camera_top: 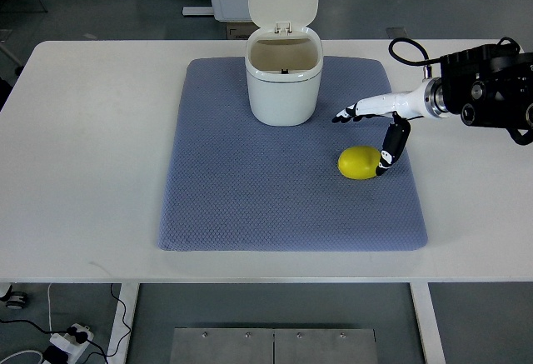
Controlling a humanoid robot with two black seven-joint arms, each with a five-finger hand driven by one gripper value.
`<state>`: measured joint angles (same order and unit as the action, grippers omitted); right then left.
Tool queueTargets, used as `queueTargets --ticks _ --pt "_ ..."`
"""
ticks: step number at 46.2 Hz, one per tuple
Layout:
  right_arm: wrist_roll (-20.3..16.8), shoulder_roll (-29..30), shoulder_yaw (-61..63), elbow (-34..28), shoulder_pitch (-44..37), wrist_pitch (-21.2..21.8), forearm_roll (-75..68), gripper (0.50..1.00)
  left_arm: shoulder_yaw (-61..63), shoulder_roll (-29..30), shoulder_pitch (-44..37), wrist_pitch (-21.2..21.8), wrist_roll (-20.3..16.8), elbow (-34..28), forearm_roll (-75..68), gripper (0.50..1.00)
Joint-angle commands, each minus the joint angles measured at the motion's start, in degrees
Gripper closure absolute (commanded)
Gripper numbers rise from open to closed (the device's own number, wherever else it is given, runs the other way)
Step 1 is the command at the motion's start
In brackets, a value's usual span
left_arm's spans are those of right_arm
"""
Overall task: Put lemon in trash with right hand
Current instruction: 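Lower the right hand down around the yellow lemon, then close the right hand fingers around the lemon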
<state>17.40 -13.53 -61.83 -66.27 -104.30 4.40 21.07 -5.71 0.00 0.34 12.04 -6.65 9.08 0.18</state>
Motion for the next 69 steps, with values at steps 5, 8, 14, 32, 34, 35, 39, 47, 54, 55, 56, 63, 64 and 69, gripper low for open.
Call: queueTargets --ticks 5,8,14,32,34,35,39,47,54,55,56,63,64,69 --pt "0.0 0.2 -0.6 -0.1 0.7 -0.9 0.0 0.502 0.0 0.0 0.0 0.0 0.0 0.1 0.0 0.500" --pt "0.0 0.4 -0.6 -0.3 0.7 -1.1 0.0 0.502 0.0 0.0 0.0 0.0 0.0 0.0 0.0 0.500" --pt "0.0 1.2 -0.6 -0.8 0.8 -1.5 0.0 0.502 0.0 0.0 0.0 0.0 0.0 0.0 0.0 0.500" --pt "-0.4 3.0 -0.6 -0.6 2.4 -3.3 0.0 0.523 0.0 0.0 0.0 0.0 0.0 0.0 0.0 0.500" --pt "-0.4 3.0 -0.6 -0.5 2.5 -3.3 0.0 0.536 0.0 0.0 0.0 0.0 0.0 0.1 0.0 0.500" --pt "-0.4 3.0 -0.6 -0.5 2.6 -3.3 0.0 0.544 0.0 0.0 0.0 0.0 0.0 0.0 0.0 0.500" --pt "-0.4 3.0 -0.6 -0.4 2.6 -3.4 0.1 0.561 0.0 0.0 0.0 0.0 0.0 0.0 0.0 0.500" --pt "-0.4 3.0 -0.6 -0.1 2.8 -3.4 0.1 0.599 0.0 0.0 0.0 0.0 0.0 0.0 0.0 0.500" --pt "-0.4 3.0 -0.6 0.0 3.0 -3.5 0.2 0.632 0.0 0.0 0.0 0.0 0.0 0.0 0.0 0.500" --pt "-0.4 3.0 -0.6 0.1 3.0 -3.6 0.2 0.638 0.0 0.0 0.0 0.0 0.0 0.0 0.0 0.500" --pt "-0.3 2.9 -0.6 0.0 3.0 -3.7 0.2 0.641 0.0 0.0 0.0 0.0 0.0 0.0 0.0 0.500" --pt "-0.4 3.0 -0.7 0.0 3.5 -4.3 0.2 0.657 0.0 0.0 0.0 0.0 0.0 0.0 0.0 0.500" --pt "-0.4 3.0 -0.7 0.0 3.5 -4.3 0.2 0.663 0.0 0.0 0.0 0.0 0.0 0.0 0.0 0.500" --pt "-0.4 3.0 -0.7 0.0 3.7 -4.3 0.3 0.701 0.0 0.0 0.0 0.0 0.0 0.0 0.0 0.500"
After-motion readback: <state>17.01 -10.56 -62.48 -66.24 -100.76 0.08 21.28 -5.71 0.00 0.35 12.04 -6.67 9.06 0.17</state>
